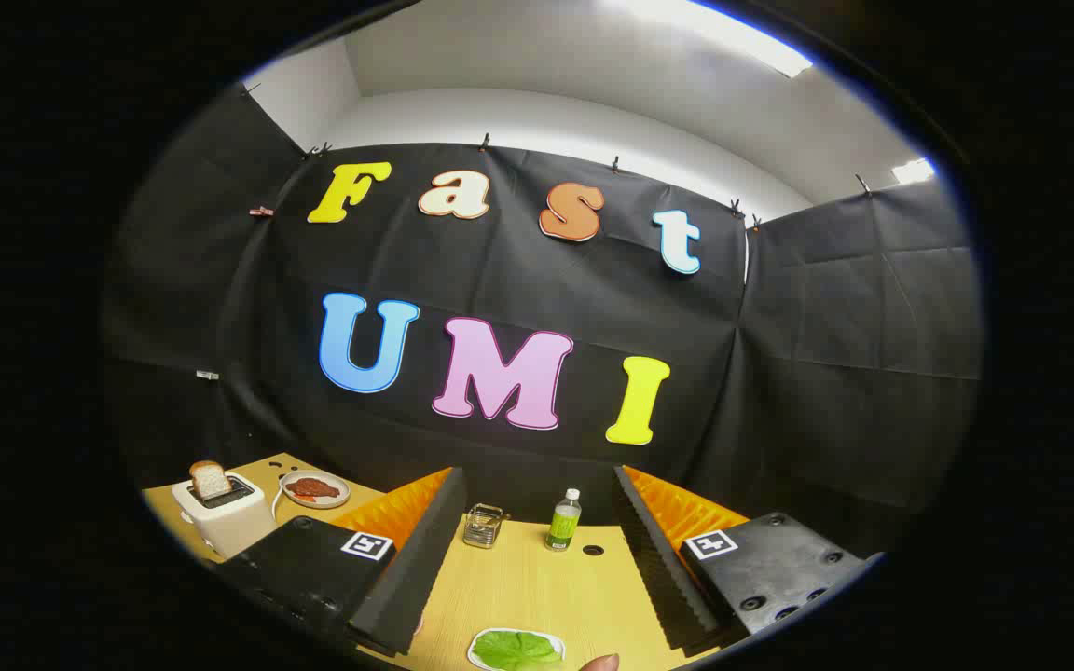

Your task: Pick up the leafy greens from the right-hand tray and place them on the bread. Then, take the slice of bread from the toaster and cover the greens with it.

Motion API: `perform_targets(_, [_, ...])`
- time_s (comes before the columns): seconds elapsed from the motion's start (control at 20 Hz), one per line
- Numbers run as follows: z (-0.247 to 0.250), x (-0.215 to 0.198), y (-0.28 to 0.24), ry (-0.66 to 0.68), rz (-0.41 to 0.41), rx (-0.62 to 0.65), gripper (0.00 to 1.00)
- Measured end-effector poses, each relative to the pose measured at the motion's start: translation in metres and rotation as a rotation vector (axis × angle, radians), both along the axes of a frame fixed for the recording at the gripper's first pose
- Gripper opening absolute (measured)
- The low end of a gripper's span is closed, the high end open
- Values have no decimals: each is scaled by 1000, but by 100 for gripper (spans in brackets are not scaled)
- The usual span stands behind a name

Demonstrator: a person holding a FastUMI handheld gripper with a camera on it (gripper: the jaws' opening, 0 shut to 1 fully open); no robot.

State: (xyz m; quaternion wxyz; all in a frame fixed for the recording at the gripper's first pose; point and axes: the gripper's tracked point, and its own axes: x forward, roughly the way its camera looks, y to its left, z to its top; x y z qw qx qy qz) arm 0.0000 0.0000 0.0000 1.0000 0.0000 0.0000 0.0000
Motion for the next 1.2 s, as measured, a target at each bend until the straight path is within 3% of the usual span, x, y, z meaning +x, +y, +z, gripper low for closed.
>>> perform_targets(0.9, [-11,3,-7,32,-3,29,97])
perform_targets(1.2, [-92,5,0,236,103,37,97])
